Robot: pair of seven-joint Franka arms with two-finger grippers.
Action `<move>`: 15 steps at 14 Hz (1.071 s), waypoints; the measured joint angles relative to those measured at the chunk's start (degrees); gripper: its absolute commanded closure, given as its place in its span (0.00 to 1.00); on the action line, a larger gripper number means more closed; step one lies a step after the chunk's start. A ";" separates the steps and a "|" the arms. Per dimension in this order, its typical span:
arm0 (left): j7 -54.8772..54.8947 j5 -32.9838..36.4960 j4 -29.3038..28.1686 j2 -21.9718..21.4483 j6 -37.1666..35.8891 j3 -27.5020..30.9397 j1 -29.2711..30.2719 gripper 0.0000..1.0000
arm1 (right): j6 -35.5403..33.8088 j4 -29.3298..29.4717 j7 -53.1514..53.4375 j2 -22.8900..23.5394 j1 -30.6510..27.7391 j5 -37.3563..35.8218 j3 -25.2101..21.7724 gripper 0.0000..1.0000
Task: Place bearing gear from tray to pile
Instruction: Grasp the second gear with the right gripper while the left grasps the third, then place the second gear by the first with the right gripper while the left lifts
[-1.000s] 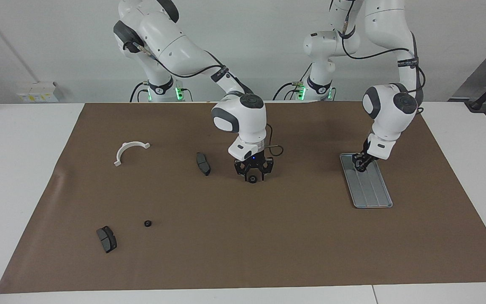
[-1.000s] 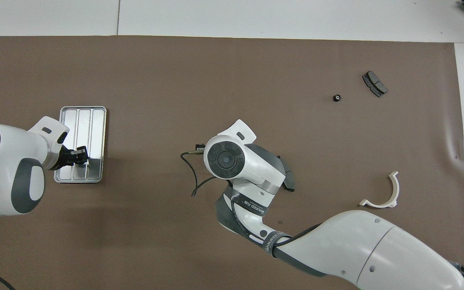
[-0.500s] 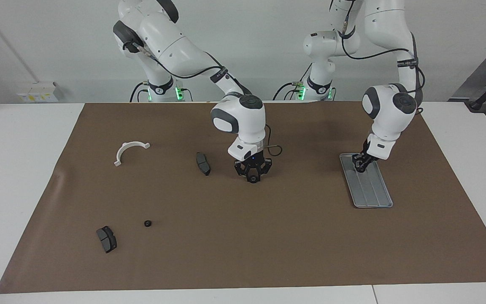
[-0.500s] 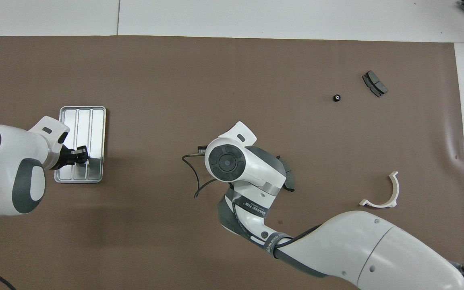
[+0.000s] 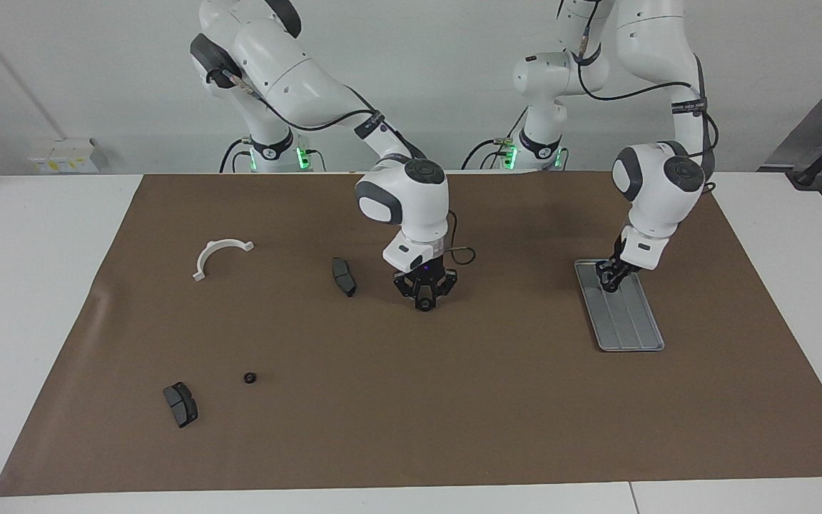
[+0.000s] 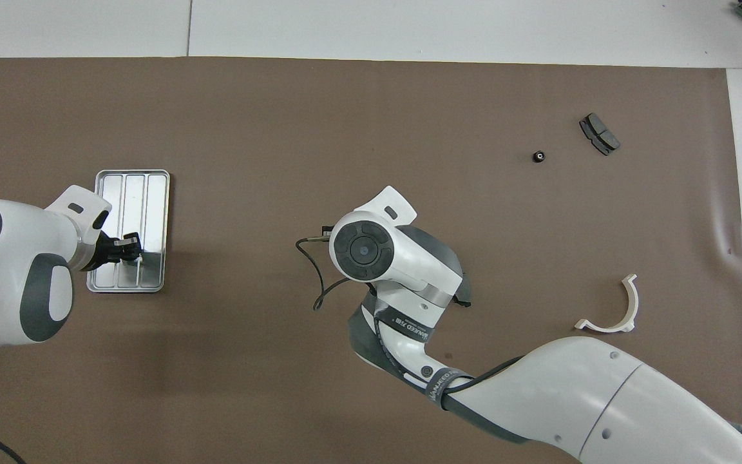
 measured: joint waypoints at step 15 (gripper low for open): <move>-15.36 -0.01 14.36 3.86 -7.11 -1.65 -18.44 0.80 | -2.39 -10.45 -60.93 -17.78 -1.22 33.31 -36.98 1.00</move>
